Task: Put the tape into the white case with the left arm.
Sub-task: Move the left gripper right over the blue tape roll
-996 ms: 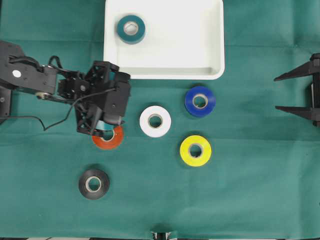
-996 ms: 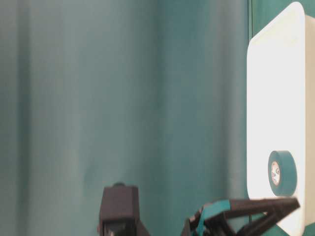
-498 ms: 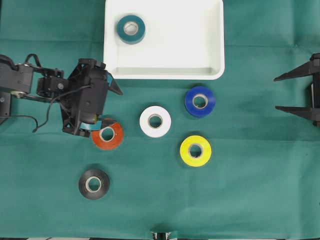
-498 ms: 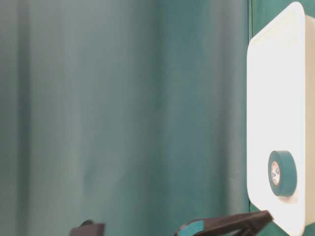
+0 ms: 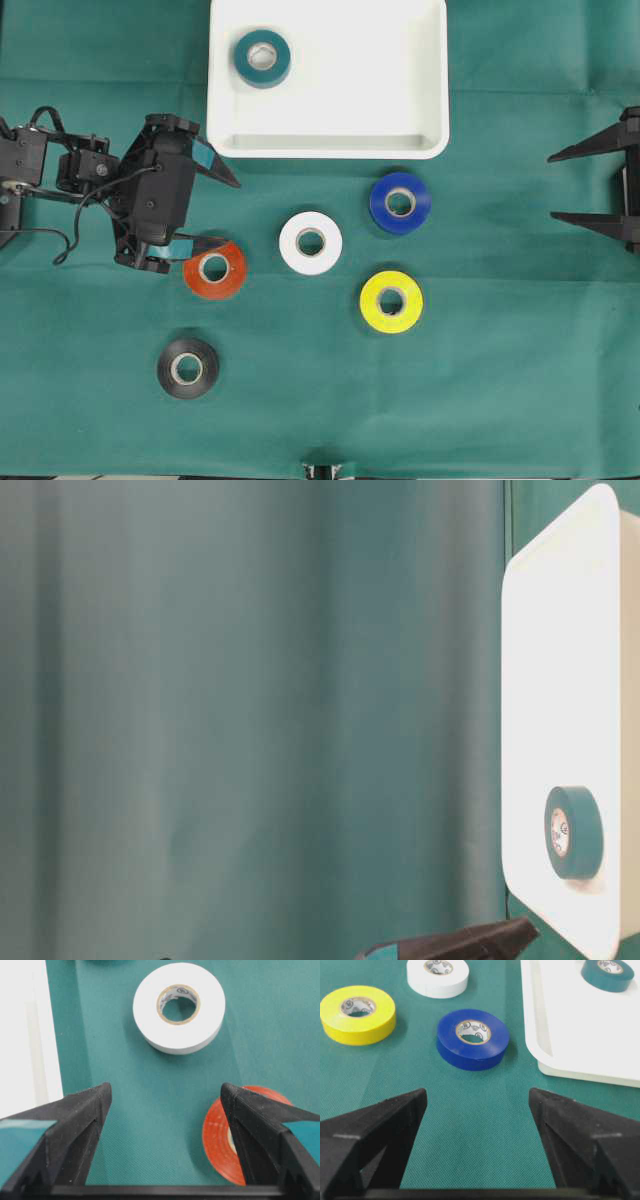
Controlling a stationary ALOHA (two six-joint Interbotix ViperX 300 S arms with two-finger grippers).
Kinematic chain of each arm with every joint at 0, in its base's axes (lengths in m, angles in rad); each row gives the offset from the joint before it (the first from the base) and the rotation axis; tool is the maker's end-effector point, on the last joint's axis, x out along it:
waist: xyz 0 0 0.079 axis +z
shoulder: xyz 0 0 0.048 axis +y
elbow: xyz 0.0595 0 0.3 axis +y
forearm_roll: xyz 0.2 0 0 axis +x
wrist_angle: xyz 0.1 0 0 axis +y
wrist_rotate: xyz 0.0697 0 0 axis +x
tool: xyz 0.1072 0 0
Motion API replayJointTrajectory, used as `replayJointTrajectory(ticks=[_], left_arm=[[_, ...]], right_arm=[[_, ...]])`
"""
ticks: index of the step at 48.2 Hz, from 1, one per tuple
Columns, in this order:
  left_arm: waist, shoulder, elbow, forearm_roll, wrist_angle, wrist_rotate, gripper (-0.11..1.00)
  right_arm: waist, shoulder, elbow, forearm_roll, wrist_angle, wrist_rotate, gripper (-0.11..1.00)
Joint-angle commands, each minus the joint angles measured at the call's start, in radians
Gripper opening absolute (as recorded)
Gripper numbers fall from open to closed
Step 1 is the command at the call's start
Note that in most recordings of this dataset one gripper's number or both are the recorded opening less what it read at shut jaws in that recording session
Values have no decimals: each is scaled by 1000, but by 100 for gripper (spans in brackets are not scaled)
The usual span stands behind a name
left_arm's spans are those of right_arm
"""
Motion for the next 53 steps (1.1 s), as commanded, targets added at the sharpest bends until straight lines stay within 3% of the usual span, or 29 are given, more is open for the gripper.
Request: replayJointTrajectory(ticks=[1,18,42,53], left_arm=[[-3,-9,-14,-2,-9,-2,88],[-21,64,-97,-2,-52,-2,88],[-23,275,-313,-3,-46,-6,88],[-21,324,-377,-3,-46,-112,88]], right_arm=[[-2,6,-11,0,-9,2,86],[-3,6,-11,0,-11,2,86],[-3,6,-11,0,-9,2,86],[-3,8,-12,0,-11,2,86]])
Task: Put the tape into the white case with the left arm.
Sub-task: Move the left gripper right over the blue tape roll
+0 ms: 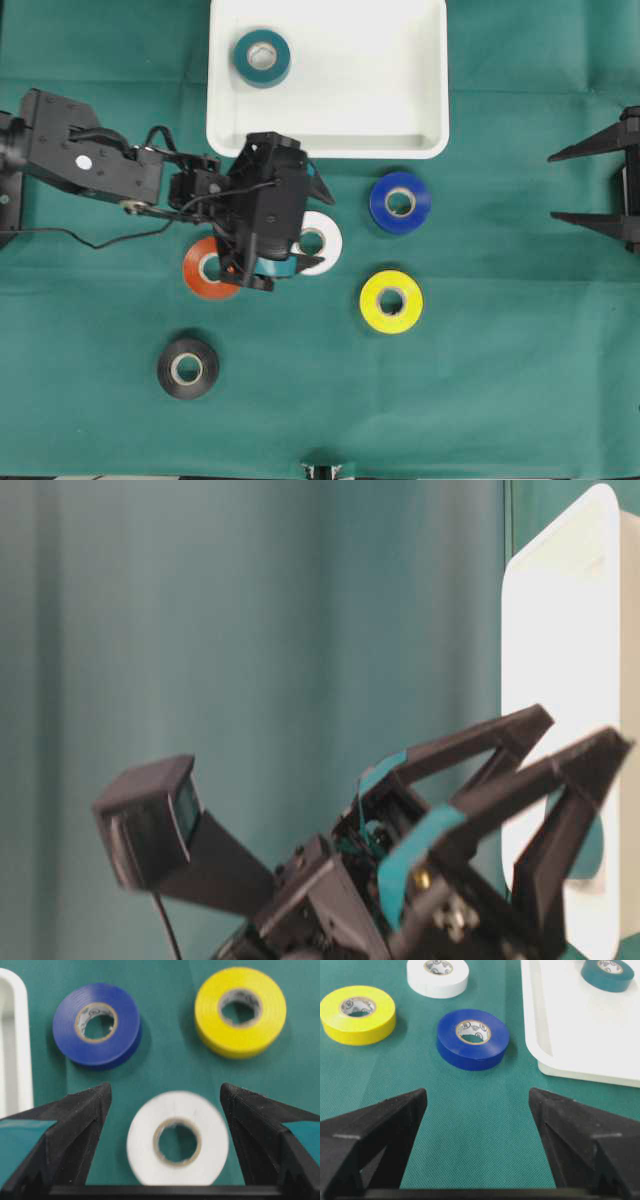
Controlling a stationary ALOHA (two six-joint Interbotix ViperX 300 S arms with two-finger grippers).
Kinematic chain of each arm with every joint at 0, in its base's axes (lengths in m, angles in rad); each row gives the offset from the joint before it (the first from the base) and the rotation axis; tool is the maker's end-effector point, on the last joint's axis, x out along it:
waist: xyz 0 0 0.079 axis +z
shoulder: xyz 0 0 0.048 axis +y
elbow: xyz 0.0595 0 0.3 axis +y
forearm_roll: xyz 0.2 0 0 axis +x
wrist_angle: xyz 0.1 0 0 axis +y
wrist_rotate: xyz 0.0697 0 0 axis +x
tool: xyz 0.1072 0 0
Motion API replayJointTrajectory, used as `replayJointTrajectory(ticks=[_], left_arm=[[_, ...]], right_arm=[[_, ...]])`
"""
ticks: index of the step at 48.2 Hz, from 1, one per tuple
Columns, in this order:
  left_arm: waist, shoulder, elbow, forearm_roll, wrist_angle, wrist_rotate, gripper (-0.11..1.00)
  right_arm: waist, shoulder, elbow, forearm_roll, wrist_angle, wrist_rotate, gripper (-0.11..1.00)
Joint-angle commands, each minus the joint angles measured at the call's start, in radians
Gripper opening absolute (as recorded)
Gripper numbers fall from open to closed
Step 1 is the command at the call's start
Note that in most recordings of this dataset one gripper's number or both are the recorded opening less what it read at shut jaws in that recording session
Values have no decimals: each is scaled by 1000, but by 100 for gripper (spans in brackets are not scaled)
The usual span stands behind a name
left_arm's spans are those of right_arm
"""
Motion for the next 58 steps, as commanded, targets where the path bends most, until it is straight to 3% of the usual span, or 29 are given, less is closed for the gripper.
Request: replayJointTrajectory(ticks=[1,12,32,58], left_arm=[[-2,3,-46,-3,-5,-37,88],[-2,75,-115,-3,-3,-91,88],[20,204,-233,0,-3,-84,88],[60,301,-287,2,-3,-83,88]], right_arm=[[-2,6,-12,-2,-11,2,86],[0,6,-11,-2,-11,2,86],[-2,6,-11,-2,-11,2,86],[0,6,-12,-2,-11,2,86]])
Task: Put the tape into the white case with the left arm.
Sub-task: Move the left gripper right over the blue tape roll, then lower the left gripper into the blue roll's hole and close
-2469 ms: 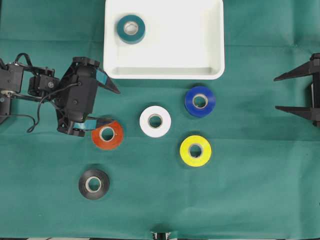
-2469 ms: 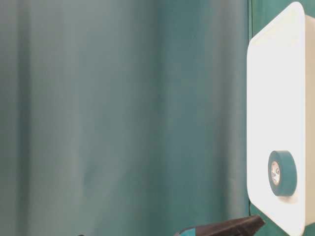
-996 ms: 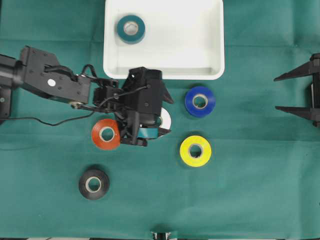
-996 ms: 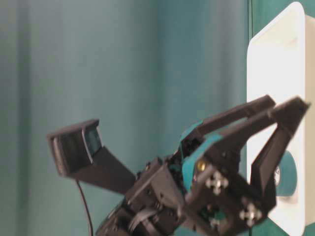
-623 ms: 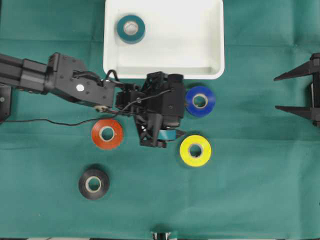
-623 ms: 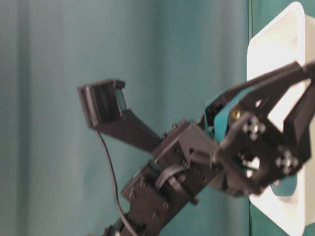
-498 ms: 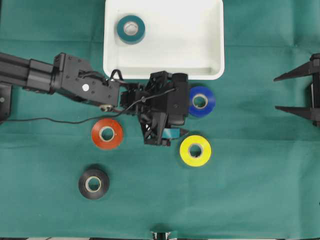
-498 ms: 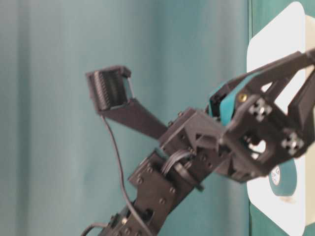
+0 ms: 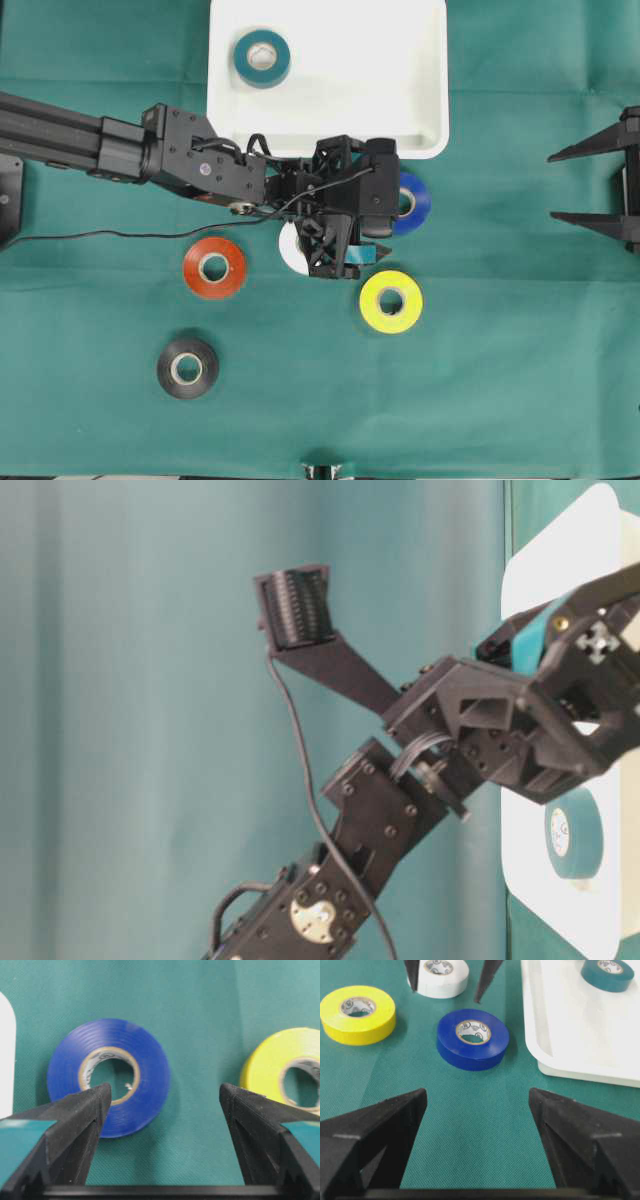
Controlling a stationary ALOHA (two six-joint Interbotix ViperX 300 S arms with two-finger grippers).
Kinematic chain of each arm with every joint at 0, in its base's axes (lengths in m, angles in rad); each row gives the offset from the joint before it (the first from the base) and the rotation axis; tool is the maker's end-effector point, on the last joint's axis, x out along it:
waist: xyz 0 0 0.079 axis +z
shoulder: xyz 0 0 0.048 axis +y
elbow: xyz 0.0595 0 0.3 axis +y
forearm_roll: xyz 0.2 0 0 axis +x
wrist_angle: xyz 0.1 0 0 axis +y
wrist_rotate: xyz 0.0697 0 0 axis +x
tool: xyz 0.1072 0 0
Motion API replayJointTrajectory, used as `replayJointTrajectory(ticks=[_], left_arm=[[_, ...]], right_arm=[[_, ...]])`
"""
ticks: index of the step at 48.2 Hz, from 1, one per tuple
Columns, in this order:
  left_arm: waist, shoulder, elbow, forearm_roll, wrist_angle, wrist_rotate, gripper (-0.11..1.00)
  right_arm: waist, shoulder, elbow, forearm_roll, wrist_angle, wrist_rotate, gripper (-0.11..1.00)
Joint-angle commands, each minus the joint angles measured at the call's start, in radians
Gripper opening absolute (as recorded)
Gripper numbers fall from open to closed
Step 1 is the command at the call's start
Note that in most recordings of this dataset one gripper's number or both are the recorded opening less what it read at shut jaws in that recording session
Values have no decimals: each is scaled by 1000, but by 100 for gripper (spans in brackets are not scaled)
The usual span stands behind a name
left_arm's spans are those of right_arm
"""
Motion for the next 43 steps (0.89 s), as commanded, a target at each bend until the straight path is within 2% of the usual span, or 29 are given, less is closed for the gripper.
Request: replayJointTrajectory(ticks=[1,33,43], left_arm=[[6,-8,-31,2,-3,2,88],[5,98,-114,2,11,3,88],[6,100,-115,3,11,3,79]], right_arm=[[-2,6,-12,-2,-9,2,86],[-2,6,-11,-2,-9,2,86],[-2,6,-11,-2,-9,2,86]])
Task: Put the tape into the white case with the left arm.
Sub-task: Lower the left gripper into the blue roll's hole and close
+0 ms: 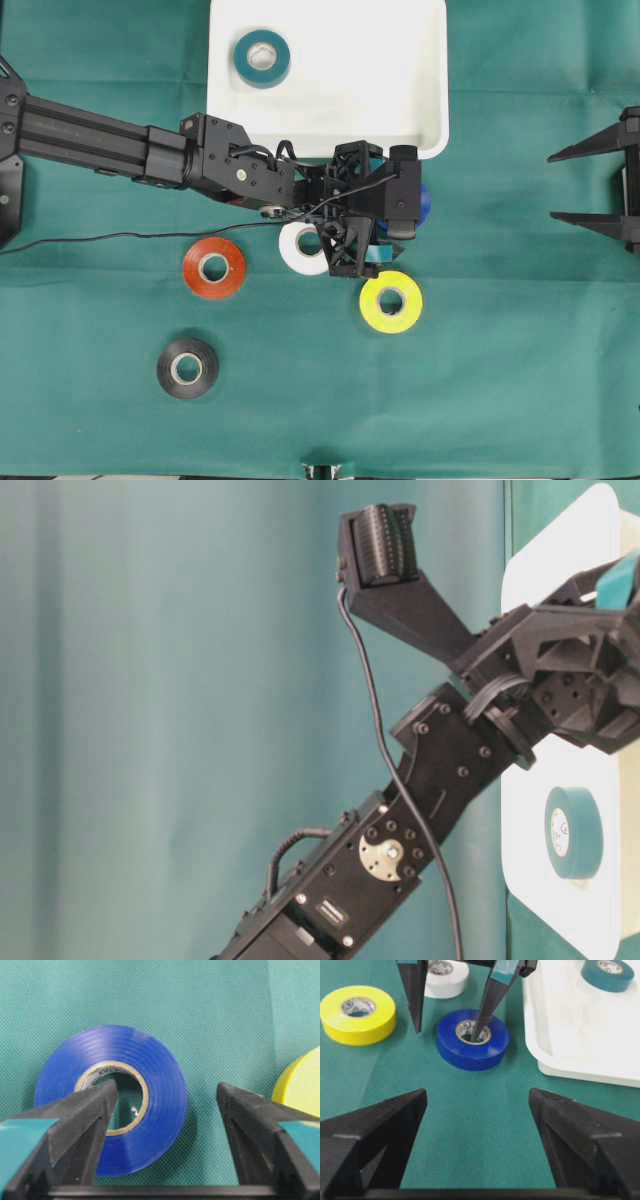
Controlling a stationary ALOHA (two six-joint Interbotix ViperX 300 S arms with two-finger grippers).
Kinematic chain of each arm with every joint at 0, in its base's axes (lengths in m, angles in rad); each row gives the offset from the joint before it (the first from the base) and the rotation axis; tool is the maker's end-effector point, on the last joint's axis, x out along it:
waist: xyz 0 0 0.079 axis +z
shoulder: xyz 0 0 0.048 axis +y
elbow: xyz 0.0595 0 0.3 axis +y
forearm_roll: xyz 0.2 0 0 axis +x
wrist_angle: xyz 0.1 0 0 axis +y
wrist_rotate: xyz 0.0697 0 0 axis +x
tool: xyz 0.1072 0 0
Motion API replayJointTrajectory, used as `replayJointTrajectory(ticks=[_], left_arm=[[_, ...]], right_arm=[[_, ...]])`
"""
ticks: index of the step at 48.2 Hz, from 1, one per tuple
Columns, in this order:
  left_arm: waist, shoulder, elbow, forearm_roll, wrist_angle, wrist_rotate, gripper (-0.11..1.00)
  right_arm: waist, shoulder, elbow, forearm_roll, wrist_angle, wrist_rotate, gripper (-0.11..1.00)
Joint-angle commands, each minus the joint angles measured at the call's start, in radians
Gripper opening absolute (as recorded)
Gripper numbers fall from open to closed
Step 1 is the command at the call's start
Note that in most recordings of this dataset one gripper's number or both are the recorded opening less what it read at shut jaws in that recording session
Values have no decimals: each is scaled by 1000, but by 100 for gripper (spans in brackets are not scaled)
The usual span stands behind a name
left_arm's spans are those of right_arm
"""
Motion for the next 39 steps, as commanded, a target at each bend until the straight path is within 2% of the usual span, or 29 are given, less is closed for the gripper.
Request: replayJointTrajectory(ticks=[1,7,13,15,29,39], left_arm=[[2,-17,-21,0,-3,0,78],[2,-17,-20,2,-2,2,64],[2,-18,-21,2,3,2,32],[2,-18,-21,2,6,2,26],[0,-37,-23,2,35,2,26],[-31,-78,-25,0,40,0,26]], right_arm=[[0,6,-12,0,-11,2,86],[0,6,-12,0,-9,2,86],[0,6,-11,0,-9,2,86],[0,6,-12,0,-9,2,86],[0,6,-12,0,-9,2,86],[-2,6,-11,0,-9,2,86]])
